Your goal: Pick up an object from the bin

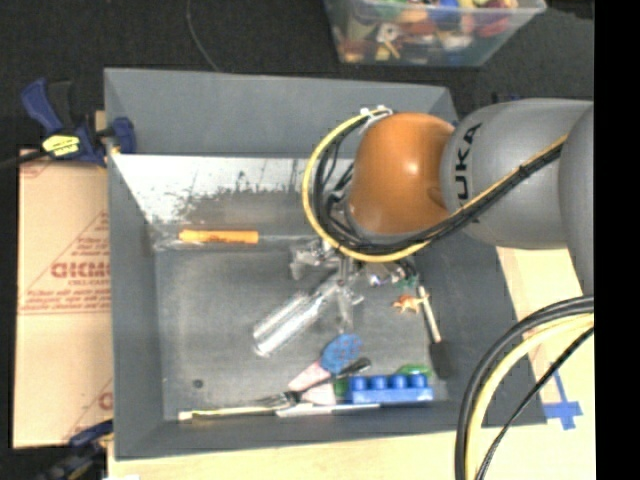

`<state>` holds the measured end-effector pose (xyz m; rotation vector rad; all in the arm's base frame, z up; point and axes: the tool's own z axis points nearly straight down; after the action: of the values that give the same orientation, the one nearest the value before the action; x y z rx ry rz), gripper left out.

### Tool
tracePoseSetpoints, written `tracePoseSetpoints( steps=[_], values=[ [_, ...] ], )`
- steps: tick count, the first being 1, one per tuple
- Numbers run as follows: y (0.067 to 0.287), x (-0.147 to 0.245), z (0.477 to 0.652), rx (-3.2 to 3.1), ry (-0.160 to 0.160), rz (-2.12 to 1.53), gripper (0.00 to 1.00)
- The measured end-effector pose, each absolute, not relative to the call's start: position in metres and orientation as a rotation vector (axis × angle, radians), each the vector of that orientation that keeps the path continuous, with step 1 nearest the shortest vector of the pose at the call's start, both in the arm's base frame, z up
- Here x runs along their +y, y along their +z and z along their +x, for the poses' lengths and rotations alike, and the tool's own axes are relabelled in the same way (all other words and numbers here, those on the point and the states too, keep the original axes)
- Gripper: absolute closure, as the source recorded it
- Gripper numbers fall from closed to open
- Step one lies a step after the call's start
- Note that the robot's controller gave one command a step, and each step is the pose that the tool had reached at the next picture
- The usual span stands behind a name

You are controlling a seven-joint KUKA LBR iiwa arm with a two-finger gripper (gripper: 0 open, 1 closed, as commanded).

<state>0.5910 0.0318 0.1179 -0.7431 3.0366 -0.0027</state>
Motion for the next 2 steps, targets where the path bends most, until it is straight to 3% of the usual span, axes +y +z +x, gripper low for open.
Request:
tracePoseSetpoints(
  steps=[1,2],
  values=[
    [0.069,0.031,0.597,2.955,0.0,-1.053,0.0],
    [0.071,0.065,0.597,2.944,-0.004,-1.049,0.0]
  ],
)
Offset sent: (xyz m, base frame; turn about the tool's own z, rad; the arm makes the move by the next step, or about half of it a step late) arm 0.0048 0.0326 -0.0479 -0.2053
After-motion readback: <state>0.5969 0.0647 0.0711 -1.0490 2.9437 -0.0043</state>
